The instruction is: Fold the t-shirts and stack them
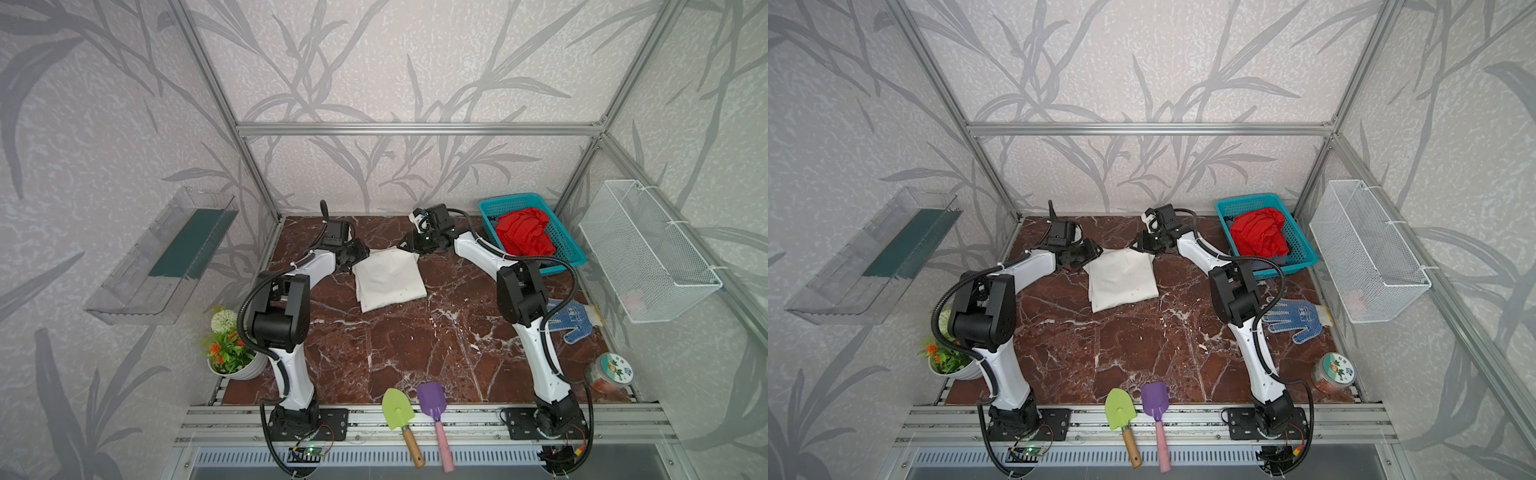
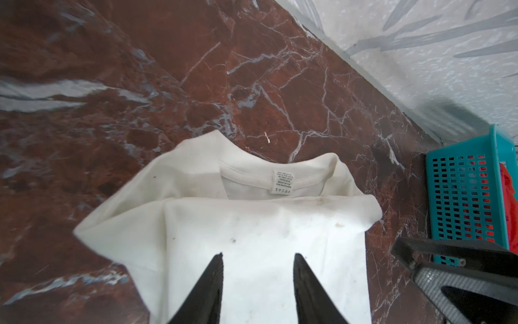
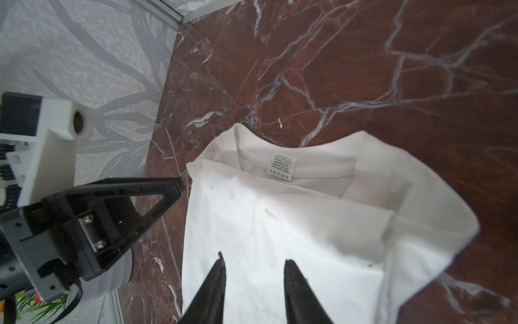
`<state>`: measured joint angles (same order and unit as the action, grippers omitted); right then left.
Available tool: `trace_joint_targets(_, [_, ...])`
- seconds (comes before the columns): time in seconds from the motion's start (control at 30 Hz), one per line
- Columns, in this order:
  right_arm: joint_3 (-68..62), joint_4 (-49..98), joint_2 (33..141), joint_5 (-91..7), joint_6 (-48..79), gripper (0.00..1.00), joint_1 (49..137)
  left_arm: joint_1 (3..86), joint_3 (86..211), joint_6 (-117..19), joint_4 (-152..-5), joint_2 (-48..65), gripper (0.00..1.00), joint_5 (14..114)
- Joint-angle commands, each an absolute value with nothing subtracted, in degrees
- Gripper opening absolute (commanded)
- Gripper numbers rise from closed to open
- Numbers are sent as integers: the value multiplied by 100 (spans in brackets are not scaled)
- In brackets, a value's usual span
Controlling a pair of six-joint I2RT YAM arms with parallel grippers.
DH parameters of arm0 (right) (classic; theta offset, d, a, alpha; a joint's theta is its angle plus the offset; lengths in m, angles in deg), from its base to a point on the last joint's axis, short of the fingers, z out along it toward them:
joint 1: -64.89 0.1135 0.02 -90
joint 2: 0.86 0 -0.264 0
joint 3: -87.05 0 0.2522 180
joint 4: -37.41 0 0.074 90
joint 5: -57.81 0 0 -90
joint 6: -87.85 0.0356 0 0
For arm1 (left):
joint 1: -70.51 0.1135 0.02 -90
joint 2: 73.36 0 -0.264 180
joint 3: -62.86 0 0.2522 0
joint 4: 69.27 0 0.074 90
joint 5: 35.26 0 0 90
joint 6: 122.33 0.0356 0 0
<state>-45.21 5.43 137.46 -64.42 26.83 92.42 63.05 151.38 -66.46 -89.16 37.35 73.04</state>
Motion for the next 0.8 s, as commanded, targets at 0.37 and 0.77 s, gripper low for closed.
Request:
trace_joint_targets(0.37, [-7013,-536,15776,-6233,2821,36,9082,6264,15857,-6918,-8786,4949,39,7346])
trace_joint_targets(0.77, [-5525,-762,15132,-5966,2592,36,9031,6052,15201,-6761,-8563,4808,36,7668])
